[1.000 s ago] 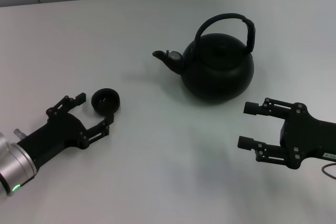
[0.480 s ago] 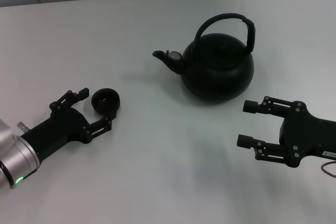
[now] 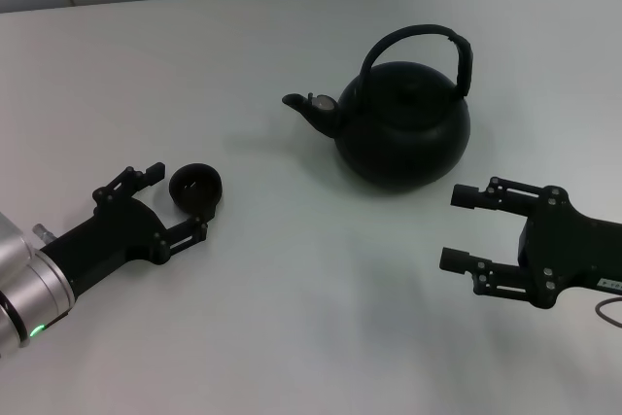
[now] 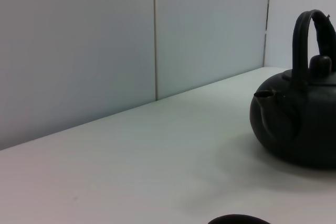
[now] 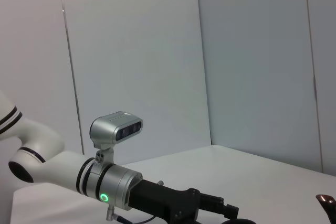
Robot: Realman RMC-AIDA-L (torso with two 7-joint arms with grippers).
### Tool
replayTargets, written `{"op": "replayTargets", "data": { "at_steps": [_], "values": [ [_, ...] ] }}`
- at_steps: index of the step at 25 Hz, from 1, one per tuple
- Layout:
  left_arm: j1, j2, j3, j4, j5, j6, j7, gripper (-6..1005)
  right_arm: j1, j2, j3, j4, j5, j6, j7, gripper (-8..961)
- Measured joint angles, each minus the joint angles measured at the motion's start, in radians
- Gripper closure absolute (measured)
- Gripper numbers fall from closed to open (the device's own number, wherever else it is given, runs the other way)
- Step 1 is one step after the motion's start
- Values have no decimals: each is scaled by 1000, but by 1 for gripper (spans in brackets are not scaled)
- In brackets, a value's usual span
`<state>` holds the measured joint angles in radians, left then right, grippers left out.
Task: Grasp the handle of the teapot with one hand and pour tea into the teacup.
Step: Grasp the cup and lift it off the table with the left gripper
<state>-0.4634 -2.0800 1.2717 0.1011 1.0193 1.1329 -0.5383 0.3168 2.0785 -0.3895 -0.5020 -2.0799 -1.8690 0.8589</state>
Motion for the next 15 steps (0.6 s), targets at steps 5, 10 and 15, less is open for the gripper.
{"op": "replayTargets", "data": {
  "at_steps": [5, 10, 15],
  "values": [
    [0, 0, 0, 0, 0, -6, 0, 128, 1, 0, 1, -1, 0, 1, -4, 241],
    [-2, 0, 1, 0, 0, -7, -11, 129, 1, -2, 2, -7, 0, 2, -6, 242],
    [-10, 0, 6, 0, 1, -7, -15, 147, 1, -2, 1, -10, 0, 6, -6, 241]
  ]
}}
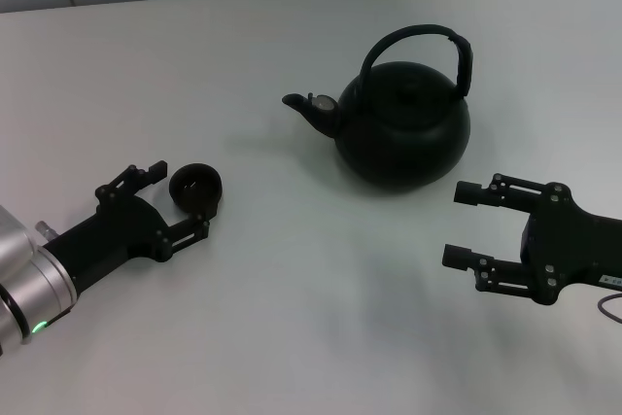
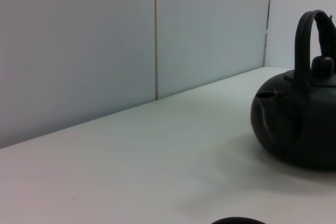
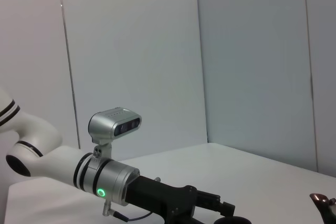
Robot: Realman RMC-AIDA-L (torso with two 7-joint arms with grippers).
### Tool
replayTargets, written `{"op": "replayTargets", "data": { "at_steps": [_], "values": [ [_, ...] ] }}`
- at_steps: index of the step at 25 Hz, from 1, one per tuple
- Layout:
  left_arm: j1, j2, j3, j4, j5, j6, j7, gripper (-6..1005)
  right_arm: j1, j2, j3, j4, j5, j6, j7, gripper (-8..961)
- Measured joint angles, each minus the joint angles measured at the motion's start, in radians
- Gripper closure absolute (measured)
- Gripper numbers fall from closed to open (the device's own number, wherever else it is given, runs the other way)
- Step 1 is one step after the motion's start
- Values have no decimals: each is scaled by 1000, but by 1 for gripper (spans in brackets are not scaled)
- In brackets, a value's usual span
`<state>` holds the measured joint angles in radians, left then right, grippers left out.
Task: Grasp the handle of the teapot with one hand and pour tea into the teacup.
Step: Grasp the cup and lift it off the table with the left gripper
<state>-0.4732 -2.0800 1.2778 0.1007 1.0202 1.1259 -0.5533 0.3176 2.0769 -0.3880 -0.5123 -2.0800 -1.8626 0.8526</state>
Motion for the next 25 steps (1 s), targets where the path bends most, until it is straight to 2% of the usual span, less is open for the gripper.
{"op": "replayTargets", "data": {
  "at_steps": [8, 13, 20, 21, 25],
  "values": [
    [-9, 0, 24, -1, 0, 0, -1, 194, 0, 0, 0, 0, 0, 6, 0, 241],
    [-10, 0, 24, -1, -1, 0, -1, 326, 0, 0, 0, 0, 0, 7, 1, 242],
    [-10, 0, 29, 0, 0, 21, -16, 325, 0, 1, -1, 0, 0, 7, 3, 242],
    [-6, 0, 41, 5, 1, 70, -26, 325, 0, 2, -3, 1, 0, 7, 3, 242],
    [-1, 0, 48, 3, 2, 133, -27, 325, -1, 2, -11, 3, -6, 7, -1, 243]
  ]
}}
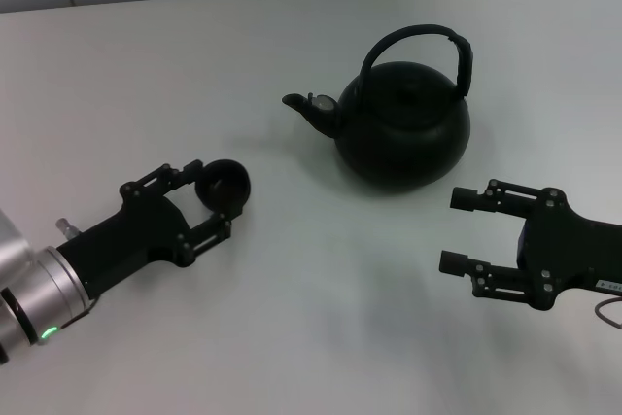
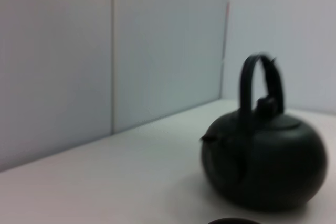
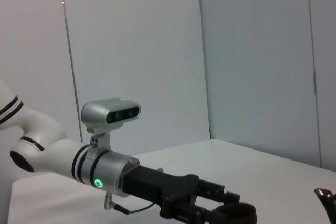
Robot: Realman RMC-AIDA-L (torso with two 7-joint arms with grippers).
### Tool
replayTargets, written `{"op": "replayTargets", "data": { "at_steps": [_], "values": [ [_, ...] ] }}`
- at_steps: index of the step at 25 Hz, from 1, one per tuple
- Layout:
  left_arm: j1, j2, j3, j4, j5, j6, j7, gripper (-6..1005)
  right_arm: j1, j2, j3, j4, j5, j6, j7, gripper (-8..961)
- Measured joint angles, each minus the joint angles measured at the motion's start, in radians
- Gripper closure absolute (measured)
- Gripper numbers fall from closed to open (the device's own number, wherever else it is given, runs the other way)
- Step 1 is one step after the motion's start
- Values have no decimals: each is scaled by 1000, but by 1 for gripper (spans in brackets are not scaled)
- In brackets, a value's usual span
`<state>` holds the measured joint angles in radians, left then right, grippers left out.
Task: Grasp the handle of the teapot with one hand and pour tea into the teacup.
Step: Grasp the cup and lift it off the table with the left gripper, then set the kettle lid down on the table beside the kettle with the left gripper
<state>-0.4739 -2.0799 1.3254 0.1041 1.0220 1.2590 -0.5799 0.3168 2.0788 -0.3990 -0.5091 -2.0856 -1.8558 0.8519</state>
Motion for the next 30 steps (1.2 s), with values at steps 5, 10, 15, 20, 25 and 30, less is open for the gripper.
{"op": "replayTargets", "data": {
  "at_steps": [5, 10, 15, 20, 25, 30],
  "values": [
    [11, 0, 65, 4, 11, 61, 0, 325, -7, 2, 1, 4, 0, 0, -1, 243],
    [15, 0, 139, 8, 12, 67, -31, 325, -9, 1, 4, 4, -2, 0, -1, 242],
    [27, 0, 157, 11, 12, 70, -43, 325, -6, 0, 2, 3, -2, 0, -1, 241],
    [31, 0, 166, 11, 12, 70, -52, 325, -3, 0, 0, 3, -2, 0, -2, 243],
    [32, 0, 170, 11, 11, 66, -52, 326, -1, 0, -1, 4, -2, 0, -2, 242],
    [30, 0, 177, 25, 11, 82, -52, 326, -1, 1, -1, 5, -2, 0, -2, 241]
  ]
}}
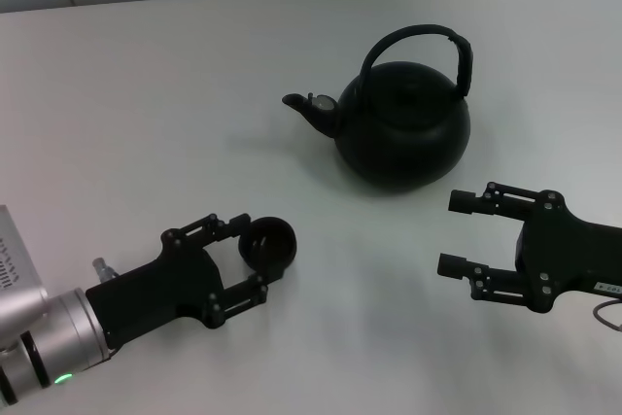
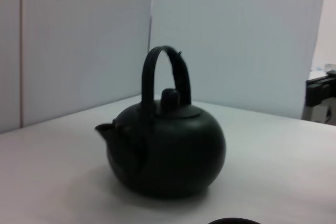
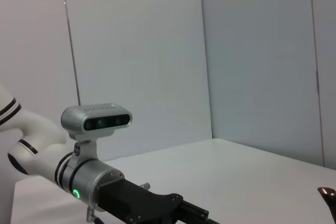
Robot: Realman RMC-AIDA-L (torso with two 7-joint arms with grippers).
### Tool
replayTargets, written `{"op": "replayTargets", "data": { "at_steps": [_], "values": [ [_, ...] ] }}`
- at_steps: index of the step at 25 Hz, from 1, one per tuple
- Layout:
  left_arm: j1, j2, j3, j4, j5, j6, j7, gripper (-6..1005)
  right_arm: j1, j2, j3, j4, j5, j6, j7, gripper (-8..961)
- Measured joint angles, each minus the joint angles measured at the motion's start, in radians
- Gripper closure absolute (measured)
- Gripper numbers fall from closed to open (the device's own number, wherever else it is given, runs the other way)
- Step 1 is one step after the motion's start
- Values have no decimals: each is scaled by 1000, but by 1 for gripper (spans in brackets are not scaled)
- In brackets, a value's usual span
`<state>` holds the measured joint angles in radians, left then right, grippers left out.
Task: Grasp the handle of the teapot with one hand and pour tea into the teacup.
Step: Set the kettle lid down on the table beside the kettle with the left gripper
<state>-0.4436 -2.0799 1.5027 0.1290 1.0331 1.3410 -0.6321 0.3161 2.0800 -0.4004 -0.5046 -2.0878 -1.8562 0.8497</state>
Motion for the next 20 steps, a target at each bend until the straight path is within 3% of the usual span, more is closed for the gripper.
{"op": "replayTargets", "data": {
  "at_steps": [7, 20],
  "values": [
    [4, 0, 82, 46, 1, 3, -43, 326, 2, 1, 0, 0, 0, 0, 0, 240],
    [10, 0, 94, 52, -1, -56, -50, 326, 1, 1, 0, 2, 0, 0, 0, 242]
  ]
}}
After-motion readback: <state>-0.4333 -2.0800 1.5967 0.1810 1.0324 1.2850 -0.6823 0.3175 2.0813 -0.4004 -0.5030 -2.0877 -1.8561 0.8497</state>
